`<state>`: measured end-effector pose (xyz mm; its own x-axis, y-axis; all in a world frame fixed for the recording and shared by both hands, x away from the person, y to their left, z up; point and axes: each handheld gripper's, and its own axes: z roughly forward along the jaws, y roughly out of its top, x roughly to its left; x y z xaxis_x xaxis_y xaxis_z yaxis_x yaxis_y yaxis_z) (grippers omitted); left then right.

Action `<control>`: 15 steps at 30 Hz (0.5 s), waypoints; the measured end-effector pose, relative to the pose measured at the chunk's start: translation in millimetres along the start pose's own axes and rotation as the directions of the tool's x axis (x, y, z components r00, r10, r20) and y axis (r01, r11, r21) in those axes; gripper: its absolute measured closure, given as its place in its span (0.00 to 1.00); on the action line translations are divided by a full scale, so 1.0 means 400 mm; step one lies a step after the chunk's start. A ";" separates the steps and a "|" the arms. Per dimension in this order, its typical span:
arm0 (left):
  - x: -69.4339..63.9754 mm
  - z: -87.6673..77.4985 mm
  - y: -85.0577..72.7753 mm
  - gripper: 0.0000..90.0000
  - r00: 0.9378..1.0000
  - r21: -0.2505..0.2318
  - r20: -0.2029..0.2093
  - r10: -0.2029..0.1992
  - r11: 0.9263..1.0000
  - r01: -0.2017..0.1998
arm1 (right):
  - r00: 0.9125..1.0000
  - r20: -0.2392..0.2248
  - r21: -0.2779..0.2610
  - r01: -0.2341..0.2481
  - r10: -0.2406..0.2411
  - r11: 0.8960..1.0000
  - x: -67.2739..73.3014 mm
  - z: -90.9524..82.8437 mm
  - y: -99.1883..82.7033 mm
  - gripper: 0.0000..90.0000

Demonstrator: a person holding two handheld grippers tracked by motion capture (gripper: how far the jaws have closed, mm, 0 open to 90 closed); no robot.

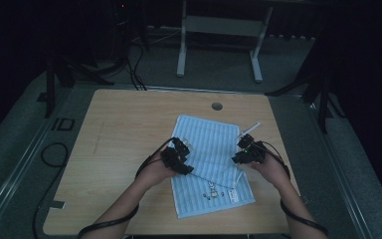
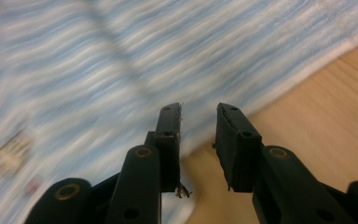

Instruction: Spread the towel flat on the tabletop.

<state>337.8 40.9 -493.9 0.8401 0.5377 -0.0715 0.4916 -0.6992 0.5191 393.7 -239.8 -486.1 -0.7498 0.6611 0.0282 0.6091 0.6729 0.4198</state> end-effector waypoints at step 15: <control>-0.169 0.022 -0.125 0.46 0.994 0.051 0.058 0.094 0.994 -0.097 | 0.998 -0.041 0.013 0.055 -0.055 0.998 0.143 -0.030 -0.240 0.66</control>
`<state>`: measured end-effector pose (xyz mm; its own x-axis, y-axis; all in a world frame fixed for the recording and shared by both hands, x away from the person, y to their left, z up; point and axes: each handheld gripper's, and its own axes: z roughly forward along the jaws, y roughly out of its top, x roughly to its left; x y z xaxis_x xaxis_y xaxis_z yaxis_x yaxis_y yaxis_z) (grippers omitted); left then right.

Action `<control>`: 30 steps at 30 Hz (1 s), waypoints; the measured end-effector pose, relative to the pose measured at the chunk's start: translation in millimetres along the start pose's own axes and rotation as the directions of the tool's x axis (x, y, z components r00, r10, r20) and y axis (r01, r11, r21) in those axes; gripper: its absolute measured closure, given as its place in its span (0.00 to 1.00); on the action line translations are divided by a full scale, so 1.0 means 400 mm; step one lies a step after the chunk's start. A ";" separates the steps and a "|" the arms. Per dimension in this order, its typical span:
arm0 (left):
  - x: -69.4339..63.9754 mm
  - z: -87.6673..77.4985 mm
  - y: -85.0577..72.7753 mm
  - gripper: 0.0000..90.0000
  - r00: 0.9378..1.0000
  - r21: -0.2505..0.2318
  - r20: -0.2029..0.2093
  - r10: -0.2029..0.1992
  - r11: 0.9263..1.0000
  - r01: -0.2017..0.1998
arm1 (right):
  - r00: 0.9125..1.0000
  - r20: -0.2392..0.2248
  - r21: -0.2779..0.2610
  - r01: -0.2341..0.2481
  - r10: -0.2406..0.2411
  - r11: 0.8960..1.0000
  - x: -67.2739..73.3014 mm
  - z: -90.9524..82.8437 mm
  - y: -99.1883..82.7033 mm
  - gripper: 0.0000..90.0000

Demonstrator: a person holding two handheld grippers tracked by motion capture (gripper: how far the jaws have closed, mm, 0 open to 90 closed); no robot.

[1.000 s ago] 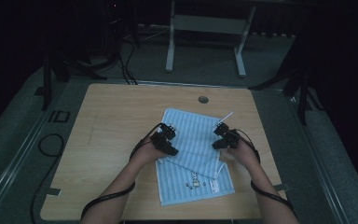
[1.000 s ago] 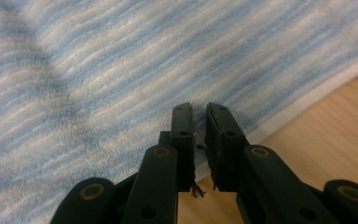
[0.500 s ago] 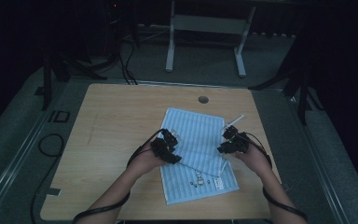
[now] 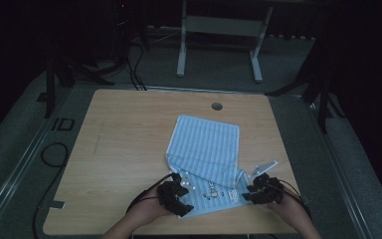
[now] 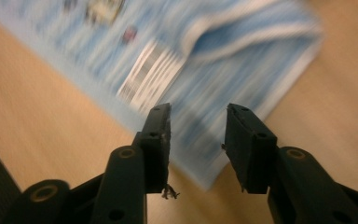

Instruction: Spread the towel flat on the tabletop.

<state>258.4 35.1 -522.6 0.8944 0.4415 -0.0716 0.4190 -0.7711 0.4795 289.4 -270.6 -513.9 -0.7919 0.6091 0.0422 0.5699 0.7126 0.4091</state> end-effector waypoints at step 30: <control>-0.038 -0.193 -0.079 0.88 0.992 -0.070 0.107 0.061 0.996 -0.053 | 0.970 -0.093 -0.054 0.221 -0.225 0.974 0.184 -0.152 -0.003 0.88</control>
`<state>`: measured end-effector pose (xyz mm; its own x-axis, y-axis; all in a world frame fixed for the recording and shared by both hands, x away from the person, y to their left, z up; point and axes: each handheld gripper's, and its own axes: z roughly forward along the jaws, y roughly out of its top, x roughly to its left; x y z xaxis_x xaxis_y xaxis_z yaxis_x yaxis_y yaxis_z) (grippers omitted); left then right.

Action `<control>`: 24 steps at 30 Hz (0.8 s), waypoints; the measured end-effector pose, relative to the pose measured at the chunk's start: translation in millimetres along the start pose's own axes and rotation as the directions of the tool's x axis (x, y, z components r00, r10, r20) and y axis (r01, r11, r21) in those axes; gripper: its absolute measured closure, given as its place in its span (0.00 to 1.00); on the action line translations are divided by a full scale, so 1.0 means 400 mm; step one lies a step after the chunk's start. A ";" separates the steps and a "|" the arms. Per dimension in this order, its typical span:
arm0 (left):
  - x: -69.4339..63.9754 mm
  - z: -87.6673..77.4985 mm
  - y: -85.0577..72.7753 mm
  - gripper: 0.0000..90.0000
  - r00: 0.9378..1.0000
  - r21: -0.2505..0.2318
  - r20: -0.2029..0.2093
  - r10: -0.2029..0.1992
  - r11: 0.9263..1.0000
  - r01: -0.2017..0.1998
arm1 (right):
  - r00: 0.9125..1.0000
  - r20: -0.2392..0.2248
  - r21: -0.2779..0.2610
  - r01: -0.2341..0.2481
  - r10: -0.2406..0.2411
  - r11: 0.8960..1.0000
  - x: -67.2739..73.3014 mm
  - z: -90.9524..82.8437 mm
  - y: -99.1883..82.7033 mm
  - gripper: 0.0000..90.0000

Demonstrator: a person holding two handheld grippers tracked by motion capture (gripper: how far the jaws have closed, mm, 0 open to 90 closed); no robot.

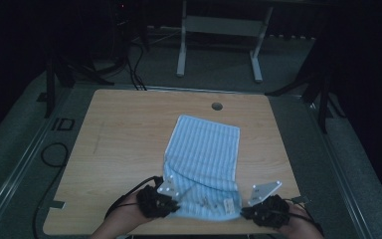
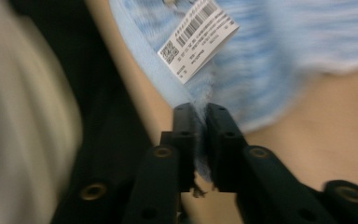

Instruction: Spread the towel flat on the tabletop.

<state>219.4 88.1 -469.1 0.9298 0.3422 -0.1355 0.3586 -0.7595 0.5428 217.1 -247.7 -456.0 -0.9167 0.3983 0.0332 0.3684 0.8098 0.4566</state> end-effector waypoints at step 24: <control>0.046 0.159 0.002 0.64 0.998 0.074 0.032 -0.062 0.996 0.060 | 0.980 0.135 0.062 -0.155 0.146 0.986 -0.272 0.210 0.130 0.99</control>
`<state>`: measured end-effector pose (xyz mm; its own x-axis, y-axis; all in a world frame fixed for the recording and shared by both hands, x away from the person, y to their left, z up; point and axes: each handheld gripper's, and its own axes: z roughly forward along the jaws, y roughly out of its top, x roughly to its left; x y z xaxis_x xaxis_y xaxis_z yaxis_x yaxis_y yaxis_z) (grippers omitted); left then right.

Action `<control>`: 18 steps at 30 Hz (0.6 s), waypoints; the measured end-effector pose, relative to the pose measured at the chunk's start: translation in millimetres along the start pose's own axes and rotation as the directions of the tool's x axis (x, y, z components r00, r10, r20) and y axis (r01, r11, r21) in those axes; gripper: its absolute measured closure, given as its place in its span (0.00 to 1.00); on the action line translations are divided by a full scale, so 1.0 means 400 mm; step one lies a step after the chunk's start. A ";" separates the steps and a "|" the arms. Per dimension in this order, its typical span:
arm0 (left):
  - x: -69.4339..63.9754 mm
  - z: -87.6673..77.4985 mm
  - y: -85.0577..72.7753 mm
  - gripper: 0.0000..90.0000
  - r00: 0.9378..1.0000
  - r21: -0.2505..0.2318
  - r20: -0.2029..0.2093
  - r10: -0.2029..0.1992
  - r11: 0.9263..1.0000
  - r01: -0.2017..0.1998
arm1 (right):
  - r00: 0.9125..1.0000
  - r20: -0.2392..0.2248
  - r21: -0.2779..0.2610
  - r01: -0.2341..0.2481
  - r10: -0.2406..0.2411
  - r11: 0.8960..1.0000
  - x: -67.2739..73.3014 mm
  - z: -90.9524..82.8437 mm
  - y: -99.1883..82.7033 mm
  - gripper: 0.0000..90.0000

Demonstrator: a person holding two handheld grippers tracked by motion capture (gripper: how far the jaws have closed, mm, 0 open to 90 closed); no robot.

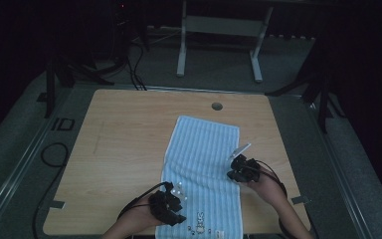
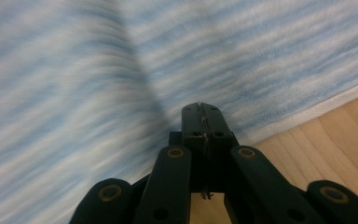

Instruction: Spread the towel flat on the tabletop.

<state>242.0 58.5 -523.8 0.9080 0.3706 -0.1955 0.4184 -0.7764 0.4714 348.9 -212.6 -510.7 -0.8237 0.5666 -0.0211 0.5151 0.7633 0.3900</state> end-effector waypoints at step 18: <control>0.010 0.032 0.032 0.64 1.000 -0.003 0.005 0.003 1.000 -0.003 | 0.991 0.047 0.017 -0.123 0.122 0.992 -0.137 0.055 0.043 0.97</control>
<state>251.3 43.6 -529.7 0.9093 0.3656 -0.1986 0.4156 -0.7761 0.4743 408.1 -223.9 -523.0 -0.7426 0.6695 -0.0161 0.6165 0.6928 0.3741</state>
